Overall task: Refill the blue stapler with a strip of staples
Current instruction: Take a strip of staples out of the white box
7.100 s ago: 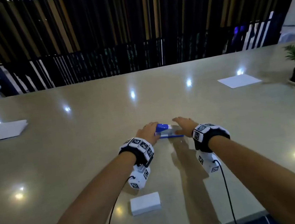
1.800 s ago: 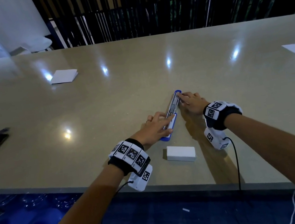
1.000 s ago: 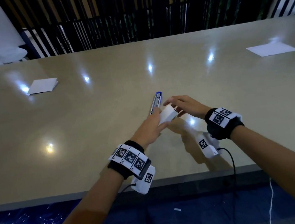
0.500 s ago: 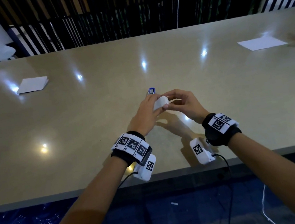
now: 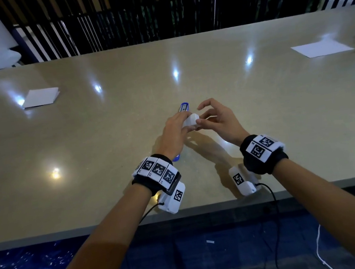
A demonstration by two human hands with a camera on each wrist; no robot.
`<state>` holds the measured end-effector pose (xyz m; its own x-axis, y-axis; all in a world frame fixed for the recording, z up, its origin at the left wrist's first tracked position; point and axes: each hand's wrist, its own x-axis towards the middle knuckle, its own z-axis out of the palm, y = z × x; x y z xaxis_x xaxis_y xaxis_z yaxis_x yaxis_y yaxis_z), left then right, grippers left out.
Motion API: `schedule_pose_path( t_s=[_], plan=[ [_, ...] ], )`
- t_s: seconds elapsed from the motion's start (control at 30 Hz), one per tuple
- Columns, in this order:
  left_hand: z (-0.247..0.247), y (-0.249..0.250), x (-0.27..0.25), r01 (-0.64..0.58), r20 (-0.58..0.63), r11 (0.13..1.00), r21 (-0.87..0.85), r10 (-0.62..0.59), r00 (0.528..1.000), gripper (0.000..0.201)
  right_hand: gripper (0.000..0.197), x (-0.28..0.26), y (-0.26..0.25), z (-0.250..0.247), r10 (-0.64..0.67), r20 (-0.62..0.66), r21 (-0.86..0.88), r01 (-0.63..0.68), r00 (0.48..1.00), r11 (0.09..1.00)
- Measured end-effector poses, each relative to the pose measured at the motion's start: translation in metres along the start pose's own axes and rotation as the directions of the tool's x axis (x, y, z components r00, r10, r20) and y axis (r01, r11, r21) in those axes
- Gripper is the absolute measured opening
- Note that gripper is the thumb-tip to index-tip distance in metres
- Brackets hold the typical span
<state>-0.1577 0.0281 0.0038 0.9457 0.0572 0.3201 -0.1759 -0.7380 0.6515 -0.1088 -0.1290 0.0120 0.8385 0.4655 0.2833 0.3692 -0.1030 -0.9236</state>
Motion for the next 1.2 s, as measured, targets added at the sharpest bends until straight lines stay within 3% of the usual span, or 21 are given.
schedule_pose_path(
  t_s=[0.17, 0.47, 0.53, 0.63, 0.77, 0.87, 0.93, 1.0, 1.07, 1.2],
  plan=[
    [0.000, -0.008, 0.004, 0.018, -0.014, 0.999, 0.042, -0.018, 1.000, 0.037, 0.015, 0.006, 0.001, 0.005, -0.174, -0.061, -0.257, 0.153, 0.983, 0.954],
    [-0.007, -0.013, 0.004, 0.054, -0.074, 0.997, 0.057, -0.050, 0.996, 0.043, 0.012, 0.022, 0.002, 0.017, -0.221, -0.071, -0.419, 0.172, 0.973, 0.892],
    [-0.009, -0.014, 0.004, 0.051, -0.074, 0.998, 0.046, -0.047, 0.996, 0.038, 0.012, 0.024, 0.001, 0.021, -0.128, -0.128, -0.300, 0.085, 0.983, 0.950],
    [-0.014, -0.015, 0.003, 0.054, -0.080, 0.998, 0.028, -0.052, 0.995, 0.036, 0.012, 0.025, -0.003, 0.025, 0.120, -0.162, 0.069, -0.110, 0.979, 0.991],
    [-0.021, -0.013, 0.005, 0.038, -0.091, 0.998, 0.047, -0.033, 0.995, 0.037, 0.018, 0.025, -0.010, 0.028, 0.316, -0.045, 0.415, -0.270, 0.948, 0.869],
    [-0.023, -0.014, 0.005, 0.032, -0.077, 0.998, 0.055, -0.028, 0.997, 0.034, 0.016, 0.025, -0.013, 0.030, 0.340, 0.012, 0.507, -0.299, 0.940, 0.808],
    [-0.024, -0.016, 0.004, 0.033, -0.060, 0.999, 0.043, -0.030, 0.998, 0.034, 0.013, 0.026, -0.012, 0.031, 0.241, -0.034, 0.383, -0.210, 0.970, 0.900],
    [-0.025, -0.017, 0.003, 0.027, -0.041, 0.999, 0.022, -0.026, 0.999, 0.034, 0.014, 0.027, -0.012, 0.030, 0.078, -0.046, 0.135, -0.072, 0.996, 0.988],
    [-0.026, -0.020, 0.003, 0.021, -0.023, 1.000, 0.015, -0.021, 1.000, 0.033, 0.024, 0.028, -0.012, 0.028, -0.005, 0.013, -0.018, 0.005, 1.000, 1.000],
    [-0.029, -0.028, 0.006, -0.002, -0.017, 1.000, 0.030, 0.003, 1.000, 0.030, 0.018, 0.028, -0.016, 0.026, 0.008, 0.056, 0.018, -0.009, 0.998, 1.000]
  ],
)
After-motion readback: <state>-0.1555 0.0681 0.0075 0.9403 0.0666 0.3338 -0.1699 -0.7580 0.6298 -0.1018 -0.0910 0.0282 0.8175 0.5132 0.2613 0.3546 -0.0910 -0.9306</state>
